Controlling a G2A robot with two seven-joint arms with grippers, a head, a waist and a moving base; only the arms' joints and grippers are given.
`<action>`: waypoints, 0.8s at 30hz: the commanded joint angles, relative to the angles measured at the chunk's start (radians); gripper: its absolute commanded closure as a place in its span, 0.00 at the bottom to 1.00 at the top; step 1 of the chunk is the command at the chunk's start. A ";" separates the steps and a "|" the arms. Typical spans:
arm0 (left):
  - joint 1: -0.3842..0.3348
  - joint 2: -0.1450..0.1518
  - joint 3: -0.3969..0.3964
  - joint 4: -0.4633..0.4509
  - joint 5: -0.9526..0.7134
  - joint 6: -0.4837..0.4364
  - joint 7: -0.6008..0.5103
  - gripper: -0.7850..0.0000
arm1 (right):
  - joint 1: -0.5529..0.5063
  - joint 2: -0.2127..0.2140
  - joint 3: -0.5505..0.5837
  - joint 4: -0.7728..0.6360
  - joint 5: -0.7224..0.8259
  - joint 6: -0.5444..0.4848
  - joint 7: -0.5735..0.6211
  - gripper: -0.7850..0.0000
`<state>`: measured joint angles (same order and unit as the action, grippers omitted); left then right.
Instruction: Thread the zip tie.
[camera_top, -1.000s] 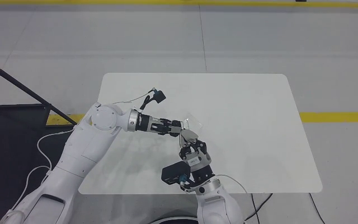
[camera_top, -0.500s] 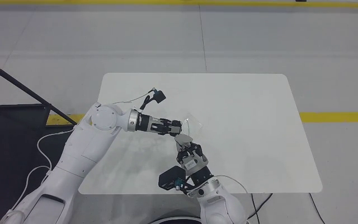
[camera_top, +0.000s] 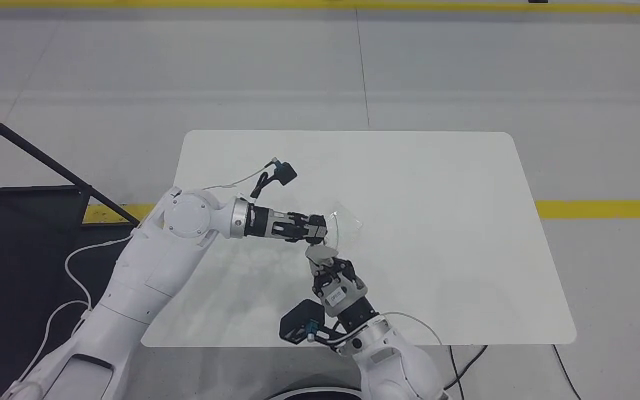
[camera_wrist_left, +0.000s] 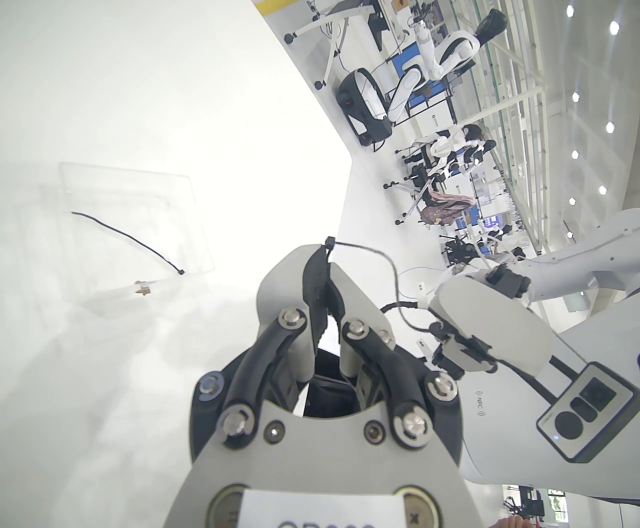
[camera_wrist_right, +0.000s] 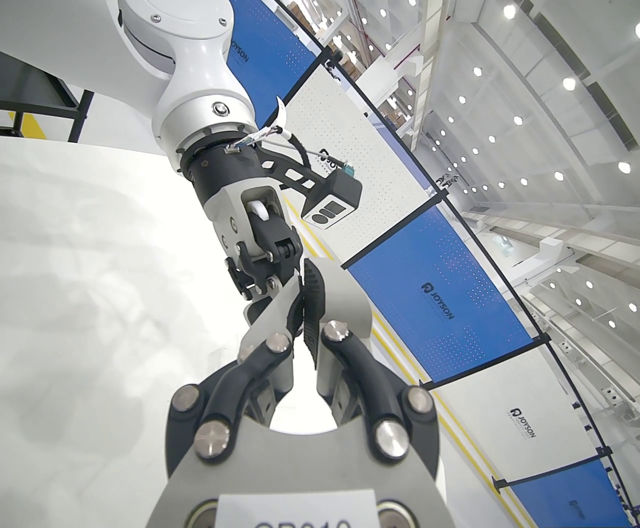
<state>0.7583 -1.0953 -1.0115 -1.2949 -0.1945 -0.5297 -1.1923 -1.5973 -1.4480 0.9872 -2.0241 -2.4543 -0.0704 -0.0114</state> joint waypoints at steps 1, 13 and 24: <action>0.000 0.001 -0.001 0.002 -0.003 0.001 0.003 1.00 | -0.002 0.003 0.003 -0.002 0.004 -0.006 -0.006 1.00; -0.004 0.003 0.008 0.001 -0.003 -0.012 -0.010 1.00 | -0.007 0.010 0.010 -0.007 0.018 0.033 -0.005 1.00; -0.007 0.006 0.016 0.000 -0.001 -0.034 -0.024 1.00 | -0.017 0.008 0.006 -0.008 0.045 0.175 -0.004 1.00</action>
<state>0.7518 -1.0897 -0.9961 -1.2944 -0.1950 -0.5621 -1.2144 -1.6109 -1.4408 0.9921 -2.0318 -2.4102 0.0924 -0.0125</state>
